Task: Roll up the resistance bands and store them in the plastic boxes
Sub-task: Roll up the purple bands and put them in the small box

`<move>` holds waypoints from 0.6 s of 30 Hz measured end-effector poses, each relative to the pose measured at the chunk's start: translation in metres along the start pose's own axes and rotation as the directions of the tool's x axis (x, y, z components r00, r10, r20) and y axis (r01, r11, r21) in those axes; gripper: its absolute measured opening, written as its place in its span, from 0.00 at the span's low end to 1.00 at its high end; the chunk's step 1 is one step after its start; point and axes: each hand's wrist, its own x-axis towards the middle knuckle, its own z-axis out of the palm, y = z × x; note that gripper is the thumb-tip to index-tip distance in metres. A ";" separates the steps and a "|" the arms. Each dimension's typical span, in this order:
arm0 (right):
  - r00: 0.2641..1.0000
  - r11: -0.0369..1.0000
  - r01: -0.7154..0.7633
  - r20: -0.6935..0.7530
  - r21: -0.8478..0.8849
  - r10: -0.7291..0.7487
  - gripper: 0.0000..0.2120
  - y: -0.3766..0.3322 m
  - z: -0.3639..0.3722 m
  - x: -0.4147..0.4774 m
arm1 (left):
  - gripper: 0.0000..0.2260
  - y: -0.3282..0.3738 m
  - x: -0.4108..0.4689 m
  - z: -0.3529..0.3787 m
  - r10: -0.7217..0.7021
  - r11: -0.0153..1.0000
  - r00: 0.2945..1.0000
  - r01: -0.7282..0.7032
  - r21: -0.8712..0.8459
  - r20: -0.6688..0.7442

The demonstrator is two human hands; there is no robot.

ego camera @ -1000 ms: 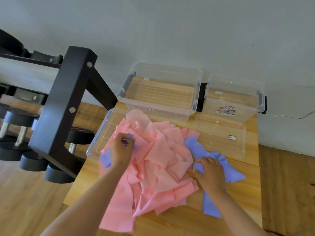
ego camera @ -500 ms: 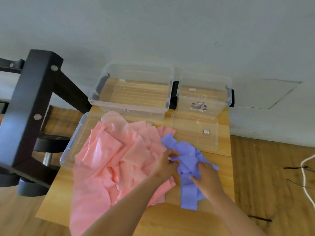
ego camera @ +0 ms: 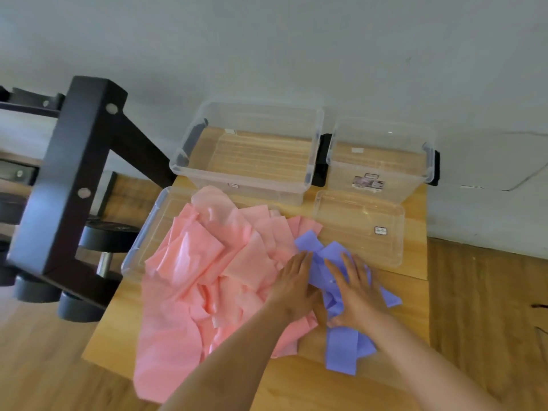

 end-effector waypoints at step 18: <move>0.979 0.980 0.171 0.125 -0.098 -0.158 0.49 -0.008 0.002 0.034 | 0.42 -0.050 -0.005 -0.021 0.011 0.773 0.990 -0.096 0.627 0.138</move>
